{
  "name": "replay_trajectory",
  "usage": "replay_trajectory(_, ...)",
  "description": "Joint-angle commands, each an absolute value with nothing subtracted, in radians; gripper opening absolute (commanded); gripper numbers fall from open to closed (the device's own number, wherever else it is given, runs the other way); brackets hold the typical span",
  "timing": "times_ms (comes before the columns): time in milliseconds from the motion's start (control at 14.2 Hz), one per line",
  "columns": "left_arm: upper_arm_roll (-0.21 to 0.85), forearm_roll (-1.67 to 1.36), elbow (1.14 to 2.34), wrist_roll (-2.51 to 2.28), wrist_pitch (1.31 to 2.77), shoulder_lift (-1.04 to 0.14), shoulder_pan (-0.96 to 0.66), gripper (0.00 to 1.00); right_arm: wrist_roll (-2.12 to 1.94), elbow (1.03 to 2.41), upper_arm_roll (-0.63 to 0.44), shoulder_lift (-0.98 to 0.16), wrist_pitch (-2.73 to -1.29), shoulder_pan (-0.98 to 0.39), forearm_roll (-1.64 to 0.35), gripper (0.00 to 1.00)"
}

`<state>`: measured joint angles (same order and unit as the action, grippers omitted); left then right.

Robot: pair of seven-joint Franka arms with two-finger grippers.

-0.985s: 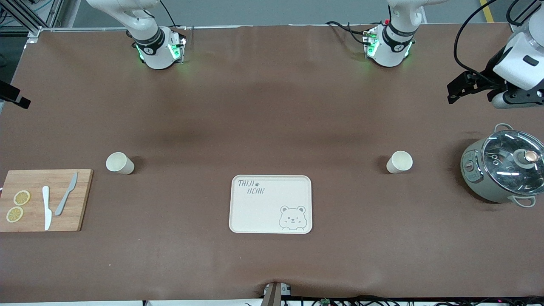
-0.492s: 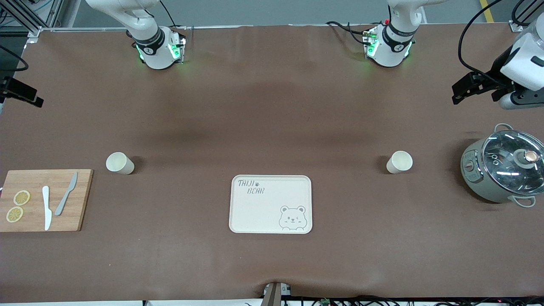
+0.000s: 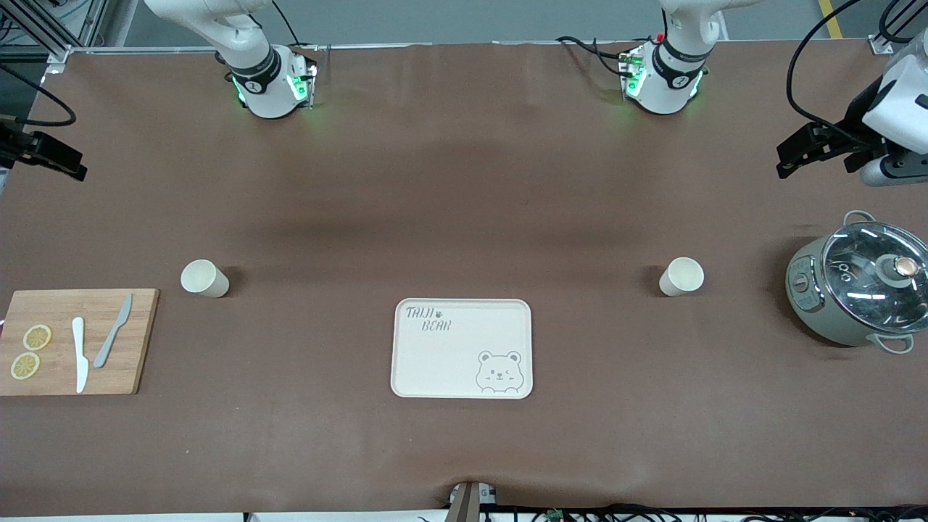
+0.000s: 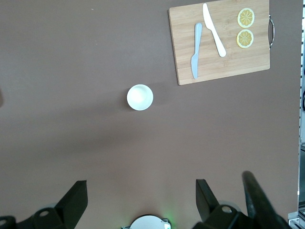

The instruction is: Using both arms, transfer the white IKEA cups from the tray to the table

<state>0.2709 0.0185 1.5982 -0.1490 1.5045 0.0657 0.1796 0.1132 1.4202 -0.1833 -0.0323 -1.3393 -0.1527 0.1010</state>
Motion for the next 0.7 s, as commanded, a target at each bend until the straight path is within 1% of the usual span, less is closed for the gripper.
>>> replay_trajectory(0, 0.276, 0.017, 1.58, -0.135, 1.474, 0.069, 0.183, 1.0, 0.124, 1.413, -0.187, -0.023, -1.322, -0.149, 0.123, 1.0)
replay_trajectory(281, 0.296, 0.018, 1.572, -0.137, 1.474, 0.063, 0.181, 1.0, 0.13, 1.407, -0.19, -0.025, -1.322, -0.144, 0.117, 1.0)
replay_trajectory(633, 0.295, 0.017, 1.572, -0.143, 1.471, 0.064, 0.184, 1.0, 0.132, 1.399, -0.186, -0.025, -1.325, -0.133, 0.112, 1.0)
